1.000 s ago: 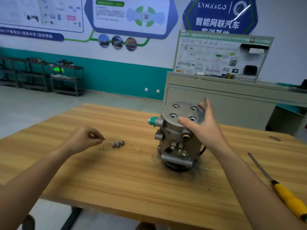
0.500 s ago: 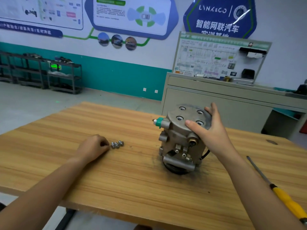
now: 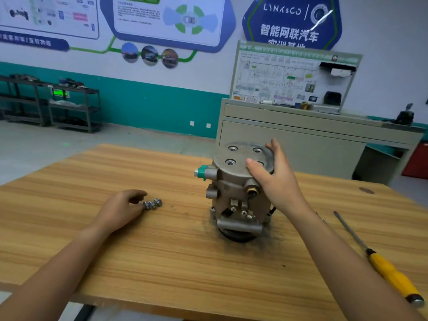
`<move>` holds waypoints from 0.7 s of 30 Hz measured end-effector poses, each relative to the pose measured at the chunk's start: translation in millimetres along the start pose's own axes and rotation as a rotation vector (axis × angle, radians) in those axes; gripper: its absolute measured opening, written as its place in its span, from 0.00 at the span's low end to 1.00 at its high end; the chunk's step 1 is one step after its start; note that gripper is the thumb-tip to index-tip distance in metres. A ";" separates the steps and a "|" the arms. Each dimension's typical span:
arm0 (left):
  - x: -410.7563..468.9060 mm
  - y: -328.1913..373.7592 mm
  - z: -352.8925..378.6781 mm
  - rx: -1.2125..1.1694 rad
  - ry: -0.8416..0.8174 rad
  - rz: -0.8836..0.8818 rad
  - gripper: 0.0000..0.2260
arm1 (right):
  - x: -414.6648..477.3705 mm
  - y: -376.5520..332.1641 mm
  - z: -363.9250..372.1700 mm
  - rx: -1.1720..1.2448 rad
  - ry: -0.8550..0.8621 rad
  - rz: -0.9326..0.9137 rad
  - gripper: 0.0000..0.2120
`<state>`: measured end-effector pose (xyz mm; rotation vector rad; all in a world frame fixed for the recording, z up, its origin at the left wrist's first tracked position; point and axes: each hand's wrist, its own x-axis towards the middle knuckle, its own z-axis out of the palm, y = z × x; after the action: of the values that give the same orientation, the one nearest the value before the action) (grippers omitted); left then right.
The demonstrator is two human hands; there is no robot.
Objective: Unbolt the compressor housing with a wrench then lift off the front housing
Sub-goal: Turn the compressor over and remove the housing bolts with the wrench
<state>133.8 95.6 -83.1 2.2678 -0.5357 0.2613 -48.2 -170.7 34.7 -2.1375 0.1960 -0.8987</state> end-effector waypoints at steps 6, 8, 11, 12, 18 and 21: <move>-28.9 80.9 -7.2 -0.379 0.159 0.222 0.20 | 1.1 -4.9 7.2 -0.128 0.065 -0.070 0.27; -39.1 122.0 -8.4 -0.535 0.111 0.305 0.22 | -2.7 -6.3 6.3 -0.186 0.074 -0.070 0.29; -49.9 164.8 -6.3 -0.602 0.084 0.406 0.20 | -15.1 -7.9 -1.9 -0.244 0.065 -0.077 0.31; -53.5 171.7 -5.0 -0.589 0.087 0.433 0.22 | -21.3 -7.7 -6.7 -0.240 0.054 -0.078 0.31; -60.5 181.2 12.3 -0.407 0.071 0.599 0.21 | -65.5 0.7 -29.7 -0.250 0.060 -0.176 0.32; -47.1 187.5 22.2 -0.312 0.040 0.602 0.20 | -69.7 -0.1 -29.1 -0.345 0.093 -0.349 0.24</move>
<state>7.0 -21.2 7.1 1.7525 -1.1481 0.4801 -118.8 -159.9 10.0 -2.4984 0.0224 -1.2407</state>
